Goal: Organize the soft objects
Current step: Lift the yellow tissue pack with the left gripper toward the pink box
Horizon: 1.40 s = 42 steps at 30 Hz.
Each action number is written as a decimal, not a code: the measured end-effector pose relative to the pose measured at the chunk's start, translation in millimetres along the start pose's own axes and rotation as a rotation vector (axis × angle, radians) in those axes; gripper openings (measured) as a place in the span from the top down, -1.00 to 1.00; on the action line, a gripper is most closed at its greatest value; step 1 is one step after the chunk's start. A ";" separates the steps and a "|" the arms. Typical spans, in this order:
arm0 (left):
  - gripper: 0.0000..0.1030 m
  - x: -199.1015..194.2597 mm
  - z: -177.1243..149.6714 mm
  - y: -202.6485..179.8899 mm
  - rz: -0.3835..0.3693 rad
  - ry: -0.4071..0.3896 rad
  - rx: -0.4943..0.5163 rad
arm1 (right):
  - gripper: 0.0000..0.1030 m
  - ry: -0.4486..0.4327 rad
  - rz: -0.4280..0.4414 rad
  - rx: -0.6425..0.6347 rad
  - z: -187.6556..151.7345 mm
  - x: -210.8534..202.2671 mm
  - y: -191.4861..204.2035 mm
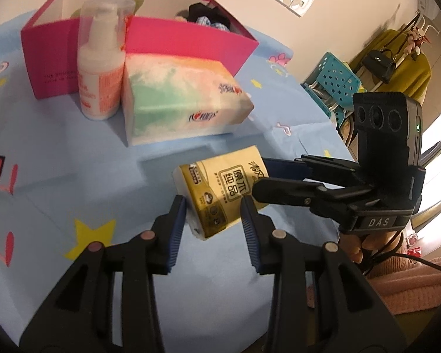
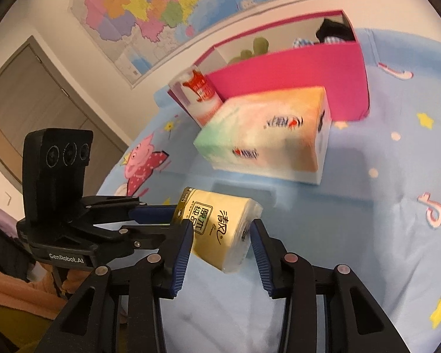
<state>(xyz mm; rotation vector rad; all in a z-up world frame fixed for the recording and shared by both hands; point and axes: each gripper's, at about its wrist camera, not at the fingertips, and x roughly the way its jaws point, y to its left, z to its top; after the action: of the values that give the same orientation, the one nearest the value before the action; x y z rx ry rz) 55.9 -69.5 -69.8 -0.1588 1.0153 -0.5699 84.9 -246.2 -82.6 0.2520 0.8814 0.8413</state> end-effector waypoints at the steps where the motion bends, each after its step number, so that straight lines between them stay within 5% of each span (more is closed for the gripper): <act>1: 0.23 -1.2 0.9 -0.5 -0.001 -0.004 0.003 | 0.19 -0.006 -0.002 -0.005 1.3 -1.5 0.9; 42: 0.23 -22.4 38.4 -15.8 0.028 -0.081 0.063 | 0.19 -0.109 0.001 -0.061 35.8 -30.3 8.2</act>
<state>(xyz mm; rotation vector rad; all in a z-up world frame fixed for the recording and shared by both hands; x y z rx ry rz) 73.3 -76.3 -26.4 -0.1113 0.9192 -0.5650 97.2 -258.4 -38.2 0.2432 0.7530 0.8462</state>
